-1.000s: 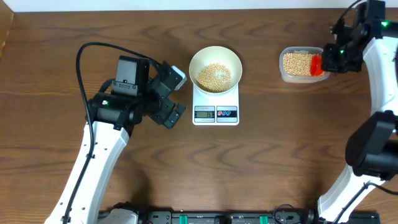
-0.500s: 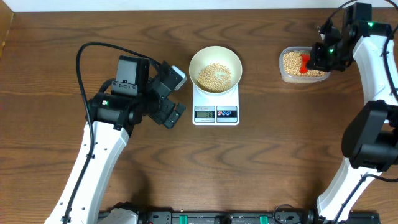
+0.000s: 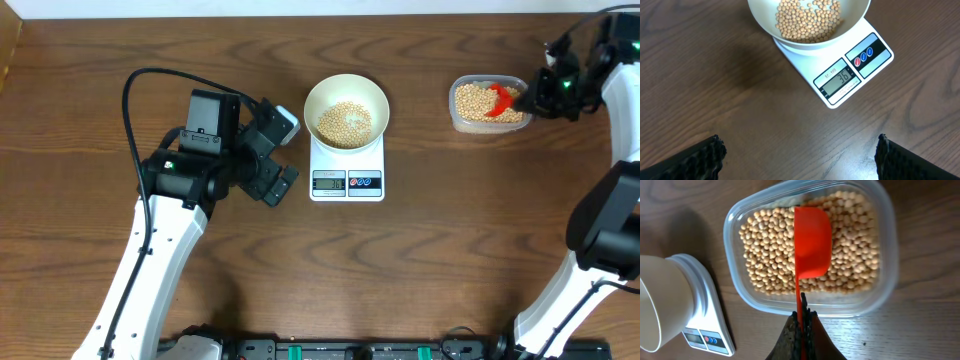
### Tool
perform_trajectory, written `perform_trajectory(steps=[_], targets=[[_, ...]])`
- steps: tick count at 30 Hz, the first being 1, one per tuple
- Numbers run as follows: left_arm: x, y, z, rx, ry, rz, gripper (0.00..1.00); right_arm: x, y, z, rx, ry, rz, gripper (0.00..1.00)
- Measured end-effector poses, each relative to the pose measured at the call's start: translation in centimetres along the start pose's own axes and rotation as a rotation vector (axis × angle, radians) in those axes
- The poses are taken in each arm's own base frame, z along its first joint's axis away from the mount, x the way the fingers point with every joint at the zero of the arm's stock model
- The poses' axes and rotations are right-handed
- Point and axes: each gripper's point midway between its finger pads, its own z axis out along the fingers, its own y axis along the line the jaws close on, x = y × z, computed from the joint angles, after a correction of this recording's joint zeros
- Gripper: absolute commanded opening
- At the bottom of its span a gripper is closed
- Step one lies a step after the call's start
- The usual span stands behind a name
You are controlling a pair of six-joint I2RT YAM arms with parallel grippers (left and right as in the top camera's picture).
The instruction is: Scoop item into bowl and weigh 50g on scale
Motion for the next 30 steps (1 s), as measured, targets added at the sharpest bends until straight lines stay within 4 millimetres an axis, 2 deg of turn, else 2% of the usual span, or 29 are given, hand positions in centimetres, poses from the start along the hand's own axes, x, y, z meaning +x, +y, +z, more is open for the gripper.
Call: perform_trajectory(steps=[12, 21, 30], targets=[[0.0, 0.0, 0.0, 0.000, 0.000, 0.000, 0.98, 0.1, -0.2, -0.4, -0.026, 0.001, -0.005, 0.01], [0.0, 0.0, 0.0, 0.000, 0.000, 0.000, 0.98, 0.1, 0.2, -1.8, -0.154, -0.018, -0.015, 0.01], [0.0, 0.0, 0.0, 0.000, 0.000, 0.000, 0.98, -0.5, 1.7, -3.4, -0.333, -0.069, -0.031, 0.01]])
